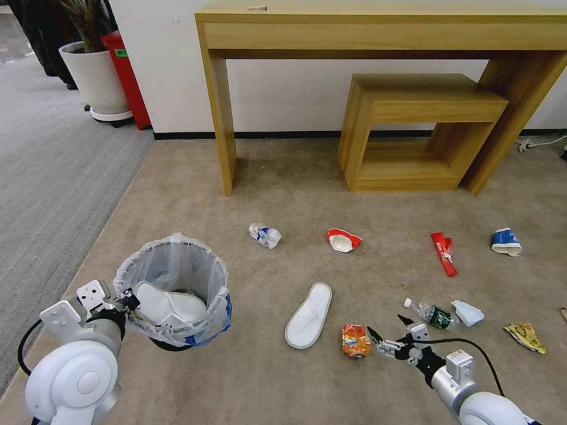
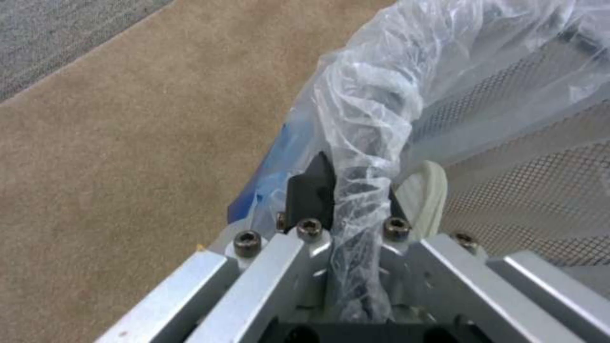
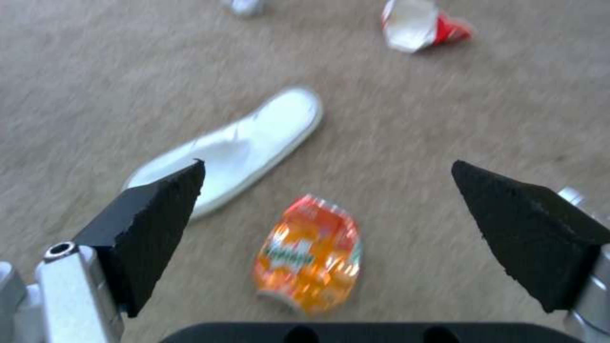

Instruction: Pick up the trash bin and place the garbage on the floor into it.

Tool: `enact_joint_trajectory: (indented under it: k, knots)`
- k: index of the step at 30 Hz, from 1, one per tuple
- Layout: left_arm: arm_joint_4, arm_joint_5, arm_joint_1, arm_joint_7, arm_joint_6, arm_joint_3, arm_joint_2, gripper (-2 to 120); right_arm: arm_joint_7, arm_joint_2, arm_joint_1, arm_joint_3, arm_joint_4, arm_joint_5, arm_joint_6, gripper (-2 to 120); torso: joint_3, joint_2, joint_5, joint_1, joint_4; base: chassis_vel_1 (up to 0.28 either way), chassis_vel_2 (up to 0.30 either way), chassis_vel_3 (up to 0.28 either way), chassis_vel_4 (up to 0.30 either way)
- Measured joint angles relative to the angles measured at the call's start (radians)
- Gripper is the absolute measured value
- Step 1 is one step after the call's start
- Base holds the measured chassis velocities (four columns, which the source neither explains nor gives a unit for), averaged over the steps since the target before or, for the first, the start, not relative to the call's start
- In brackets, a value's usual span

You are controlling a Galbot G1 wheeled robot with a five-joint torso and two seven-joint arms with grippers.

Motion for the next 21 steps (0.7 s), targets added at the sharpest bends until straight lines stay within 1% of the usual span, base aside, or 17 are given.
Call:
enact_joint_trajectory:
  k: [4,11,14,21]
  knots:
    - [0.007,0.007,-0.003,0.004,-0.001,0.004,-0.006,1,-0.014,-0.005,0.006,-0.026,-0.006,0.018,-0.006,99,0.0,0.0,0.0001,0.0,0.0,0.0,0.0,0.0,0.0]
    - [0.012,0.013,-0.006,0.006,-0.002,0.007,-0.01,1,-0.004,-0.008,0.013,-0.07,-0.001,0.055,-0.031,99,0.0,0.0,0.0001,0.0,0.0,0.0,0.0,0.0,0.0]
    - [0.012,0.015,-0.005,0.006,-0.002,0.007,-0.011,1,0.009,0.003,0.013,-0.098,-0.005,0.061,-0.044,99,0.0,0.0,0.0,0.0,0.0,0.0,0.0,0.0,0.0]
    - [0.014,0.017,-0.003,0.006,-0.003,0.004,-0.012,1,0.021,0.026,0.022,-0.127,-0.031,0.061,-0.061,99,0.0,0.0,0.0,0.0,0.0,0.0,0.0,0.0,0.0]
